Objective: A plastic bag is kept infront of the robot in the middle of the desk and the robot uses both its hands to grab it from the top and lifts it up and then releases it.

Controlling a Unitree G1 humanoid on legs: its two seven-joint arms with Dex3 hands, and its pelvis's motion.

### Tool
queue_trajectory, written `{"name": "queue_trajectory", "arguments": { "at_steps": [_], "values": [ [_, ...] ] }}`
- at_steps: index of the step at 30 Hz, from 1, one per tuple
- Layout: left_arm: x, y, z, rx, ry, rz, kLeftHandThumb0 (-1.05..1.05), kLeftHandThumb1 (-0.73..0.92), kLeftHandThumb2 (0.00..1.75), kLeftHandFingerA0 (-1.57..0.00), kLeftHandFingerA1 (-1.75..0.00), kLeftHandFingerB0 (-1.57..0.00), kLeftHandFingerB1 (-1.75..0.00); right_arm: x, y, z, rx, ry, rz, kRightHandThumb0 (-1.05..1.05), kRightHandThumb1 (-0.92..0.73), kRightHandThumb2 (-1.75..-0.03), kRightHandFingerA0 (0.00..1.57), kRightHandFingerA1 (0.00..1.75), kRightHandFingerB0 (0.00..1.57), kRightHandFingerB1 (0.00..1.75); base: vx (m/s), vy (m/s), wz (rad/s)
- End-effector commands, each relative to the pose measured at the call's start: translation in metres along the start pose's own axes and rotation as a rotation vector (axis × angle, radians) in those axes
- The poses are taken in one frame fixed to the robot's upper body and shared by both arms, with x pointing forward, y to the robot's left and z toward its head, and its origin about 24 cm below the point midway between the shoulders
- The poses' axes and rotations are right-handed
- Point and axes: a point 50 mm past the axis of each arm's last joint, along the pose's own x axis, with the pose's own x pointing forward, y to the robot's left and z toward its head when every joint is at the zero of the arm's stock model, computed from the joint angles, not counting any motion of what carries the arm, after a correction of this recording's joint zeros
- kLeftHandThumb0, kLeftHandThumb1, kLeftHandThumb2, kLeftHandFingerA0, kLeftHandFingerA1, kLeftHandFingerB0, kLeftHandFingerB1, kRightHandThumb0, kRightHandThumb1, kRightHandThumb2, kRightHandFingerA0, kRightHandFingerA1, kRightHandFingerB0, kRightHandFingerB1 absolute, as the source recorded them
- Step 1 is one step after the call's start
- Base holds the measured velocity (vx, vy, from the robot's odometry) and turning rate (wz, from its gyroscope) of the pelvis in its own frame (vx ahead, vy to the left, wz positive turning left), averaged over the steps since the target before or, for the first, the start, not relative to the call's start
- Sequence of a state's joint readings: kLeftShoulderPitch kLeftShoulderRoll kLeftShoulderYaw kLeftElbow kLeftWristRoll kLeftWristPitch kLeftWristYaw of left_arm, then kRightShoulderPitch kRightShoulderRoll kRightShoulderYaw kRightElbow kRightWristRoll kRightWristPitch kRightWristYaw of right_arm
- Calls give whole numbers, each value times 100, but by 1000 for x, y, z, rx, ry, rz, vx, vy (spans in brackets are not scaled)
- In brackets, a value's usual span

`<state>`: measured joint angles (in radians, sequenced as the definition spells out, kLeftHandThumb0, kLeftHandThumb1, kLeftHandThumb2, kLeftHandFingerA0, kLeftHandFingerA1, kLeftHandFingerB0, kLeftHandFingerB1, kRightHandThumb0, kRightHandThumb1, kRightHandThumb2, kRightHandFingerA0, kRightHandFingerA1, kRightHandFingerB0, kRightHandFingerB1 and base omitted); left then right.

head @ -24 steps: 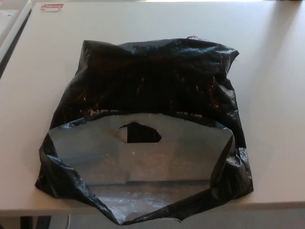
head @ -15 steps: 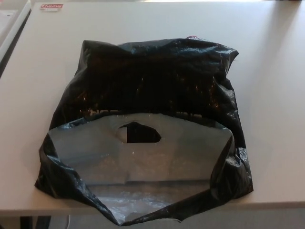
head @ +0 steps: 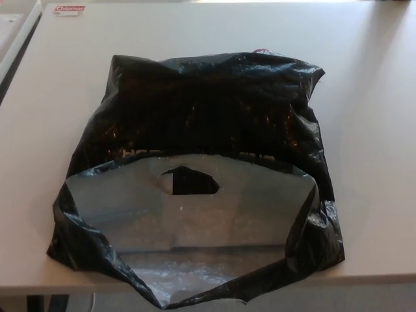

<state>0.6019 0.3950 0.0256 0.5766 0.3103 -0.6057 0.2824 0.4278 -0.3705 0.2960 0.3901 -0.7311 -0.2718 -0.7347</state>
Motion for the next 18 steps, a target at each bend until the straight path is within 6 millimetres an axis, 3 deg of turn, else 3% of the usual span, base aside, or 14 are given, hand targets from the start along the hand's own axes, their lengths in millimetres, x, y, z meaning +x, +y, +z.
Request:
{"name": "queue_trajectory", "arguments": {
  "at_steps": [1, 5, 6, 8, 9, 14, 15, 16, 18],
  "values": [
    [-7, 8, 31, -217, -298, 352, -31, 38, 58, -39, -39, -36, -38, -10, -14, 4, 21, -173, -428, -24, -34, -86, 0, 49, 0, 48, 0, 0, 0],
    [-7, 8, 38, -234, -333, 404, -20, 43, 53, -39, -35, -31, -33, -10, -15, 4, 13, -182, -454, -26, -32, -85, 0, 49, 0, 49, 0, 0, 0],
    [-7, 9, 40, -219, -347, 430, -27, 36, 56, -35, -38, -30, -37, -10, -15, 4, 16, -187, -458, -44, -35, -62, 8, 37, 8, 24, 0, 0, 0],
    [-7, 10, 42, -194, -361, 458, -22, 43, 53, -35, -35, -29, -33, -11, -15, 4, 14, -197, -468, -37, -28, -71, 6, 45, 0, 33, 0, 0, 0],
    [-5, 12, 45, -189, -398, 490, -23, 40, 55, -32, -35, -30, -35, -11, -16, 4, 13, -225, -483, -45, -34, -62, 9, 39, 7, 24, 0, 0, 0],
    [-4, 22, 52, -191, -481, 522, -25, 43, 56, -31, -35, -30, -35, -10, -16, 6, 10, -255, -498, -47, -35, -65, 8, 39, 6, 23, 0, 0, 0],
    [1, 26, 56, -179, -501, 540, -28, 40, 58, -33, -37, -33, -37, -9, -17, 9, 25, -267, -497, -43, -44, -53, 13, 30, 6, 24, 0, 0, 0],
    [4, 28, 60, -182, -511, 542, -24, 44, 53, -37, -34, -33, -33, -6, -18, 12, 30, -285, -500, -45, -30, -69, 3, 41, 0, 25, 0, 0, 0],
    [7, 29, 63, -189, -518, 545, -29, 37, 57, -36, -38, -32, -37, -5, -21, 15, 31, -313, -503, -47, -35, -64, 8, 38, 6, 24, 0, 0, 0]
  ]
}}
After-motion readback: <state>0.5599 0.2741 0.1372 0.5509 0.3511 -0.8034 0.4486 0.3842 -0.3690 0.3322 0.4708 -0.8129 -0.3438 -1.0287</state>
